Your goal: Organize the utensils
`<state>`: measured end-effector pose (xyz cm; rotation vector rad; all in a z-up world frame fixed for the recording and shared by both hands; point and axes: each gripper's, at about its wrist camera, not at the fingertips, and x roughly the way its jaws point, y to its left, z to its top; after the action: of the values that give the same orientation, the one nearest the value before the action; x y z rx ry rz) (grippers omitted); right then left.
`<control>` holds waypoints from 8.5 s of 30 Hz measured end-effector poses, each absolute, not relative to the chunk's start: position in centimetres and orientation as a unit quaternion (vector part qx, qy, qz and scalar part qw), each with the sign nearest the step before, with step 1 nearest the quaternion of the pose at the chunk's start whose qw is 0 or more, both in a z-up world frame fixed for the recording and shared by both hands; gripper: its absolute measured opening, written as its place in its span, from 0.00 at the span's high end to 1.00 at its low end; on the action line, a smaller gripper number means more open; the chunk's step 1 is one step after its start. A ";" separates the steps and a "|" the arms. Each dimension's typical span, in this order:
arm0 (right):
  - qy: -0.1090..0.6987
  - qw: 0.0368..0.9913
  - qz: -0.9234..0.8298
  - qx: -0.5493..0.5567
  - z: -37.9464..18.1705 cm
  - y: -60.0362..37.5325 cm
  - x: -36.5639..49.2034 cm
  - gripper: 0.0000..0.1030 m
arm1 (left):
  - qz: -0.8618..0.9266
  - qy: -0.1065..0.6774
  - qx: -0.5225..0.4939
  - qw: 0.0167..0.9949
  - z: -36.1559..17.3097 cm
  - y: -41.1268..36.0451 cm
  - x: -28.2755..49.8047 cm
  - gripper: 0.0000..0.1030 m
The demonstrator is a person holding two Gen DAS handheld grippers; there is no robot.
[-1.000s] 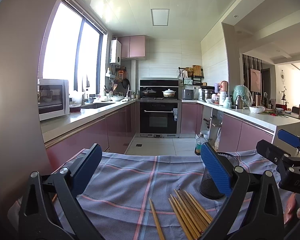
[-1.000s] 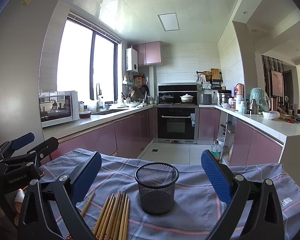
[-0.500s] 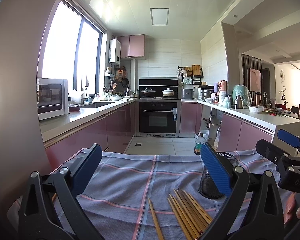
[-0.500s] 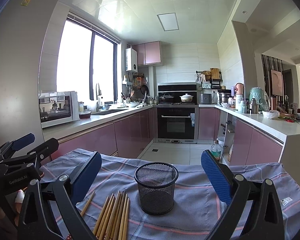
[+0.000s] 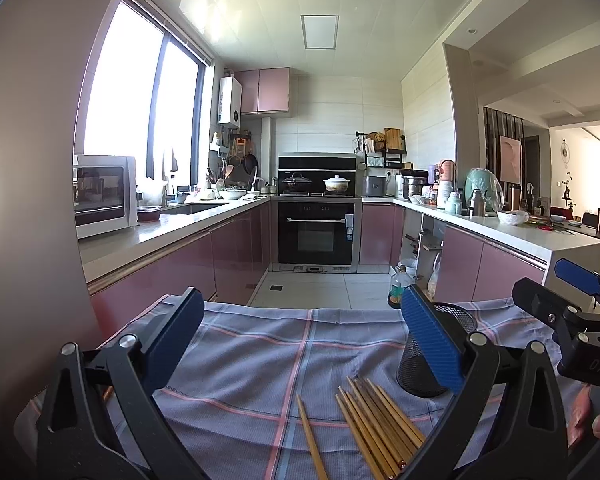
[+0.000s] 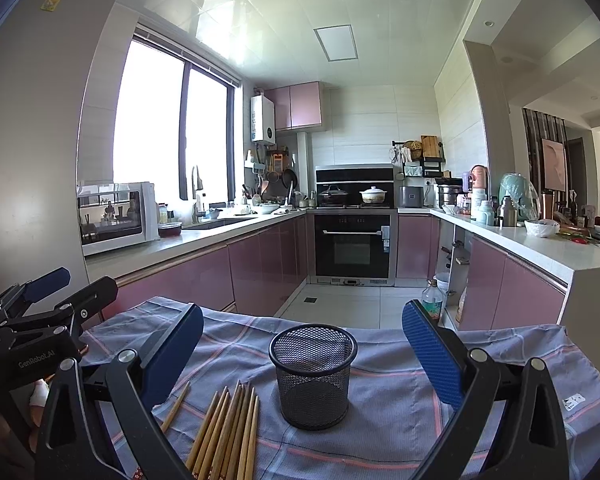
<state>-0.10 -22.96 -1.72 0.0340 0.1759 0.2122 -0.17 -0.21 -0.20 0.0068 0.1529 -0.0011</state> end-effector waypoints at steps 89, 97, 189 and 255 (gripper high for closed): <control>0.344 0.907 0.238 -0.058 -9.6 -18.0 4.5 0.68 | -0.008 0.293 0.068 0.954 -8.7 1.4 4.3 0.20; 0.408 0.881 0.233 -0.049 -12.3 -18.1 7.1 0.82 | -0.056 0.372 0.061 0.925 -12.3 0.6 7.4 0.39; 0.273 0.934 0.228 0.044 0.2 -26.9 15.6 0.95 | -0.264 0.284 -0.038 0.921 5.7 -9.2 16.9 0.93; 0.420 0.854 0.306 -0.006 -10.7 -19.5 8.5 0.68 | -0.126 0.366 0.029 0.922 -9.3 -0.3 9.9 0.57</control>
<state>8.48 -19.47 -10.71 -0.0120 0.8832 0.6440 9.92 -0.35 -9.30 0.0599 0.7523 -0.2580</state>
